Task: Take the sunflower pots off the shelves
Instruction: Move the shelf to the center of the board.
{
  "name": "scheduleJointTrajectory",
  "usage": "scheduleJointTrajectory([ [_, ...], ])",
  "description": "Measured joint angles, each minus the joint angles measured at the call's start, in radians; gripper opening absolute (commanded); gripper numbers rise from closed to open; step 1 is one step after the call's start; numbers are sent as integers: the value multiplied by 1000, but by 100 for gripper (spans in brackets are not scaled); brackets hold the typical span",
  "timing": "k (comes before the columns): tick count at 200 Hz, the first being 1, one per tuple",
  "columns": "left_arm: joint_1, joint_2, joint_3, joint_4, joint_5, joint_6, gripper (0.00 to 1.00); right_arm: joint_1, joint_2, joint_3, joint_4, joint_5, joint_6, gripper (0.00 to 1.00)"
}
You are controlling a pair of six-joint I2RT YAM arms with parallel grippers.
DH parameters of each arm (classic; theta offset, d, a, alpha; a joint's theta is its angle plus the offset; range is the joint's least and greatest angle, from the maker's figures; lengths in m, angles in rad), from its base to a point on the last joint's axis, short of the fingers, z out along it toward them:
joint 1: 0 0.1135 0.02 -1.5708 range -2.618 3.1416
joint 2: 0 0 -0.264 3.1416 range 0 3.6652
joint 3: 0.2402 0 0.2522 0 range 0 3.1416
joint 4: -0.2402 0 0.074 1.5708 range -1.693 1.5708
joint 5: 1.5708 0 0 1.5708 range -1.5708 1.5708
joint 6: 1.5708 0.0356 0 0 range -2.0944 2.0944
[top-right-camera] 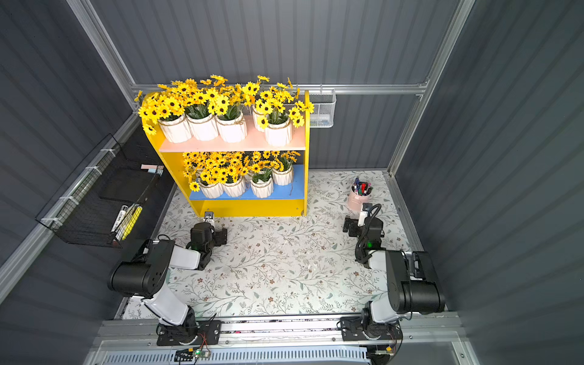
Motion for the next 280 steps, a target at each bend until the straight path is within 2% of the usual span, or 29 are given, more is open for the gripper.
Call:
scheduleJointTrajectory([
  [265, 0, -2, 0, -6, -2, 3, 99, 1, 0, 0, 0, 0, 0, 99],
  [280, 0, -54, 10, -90, -2, 3, 99, 2, -2, 2, -5, 4, -2, 99],
])
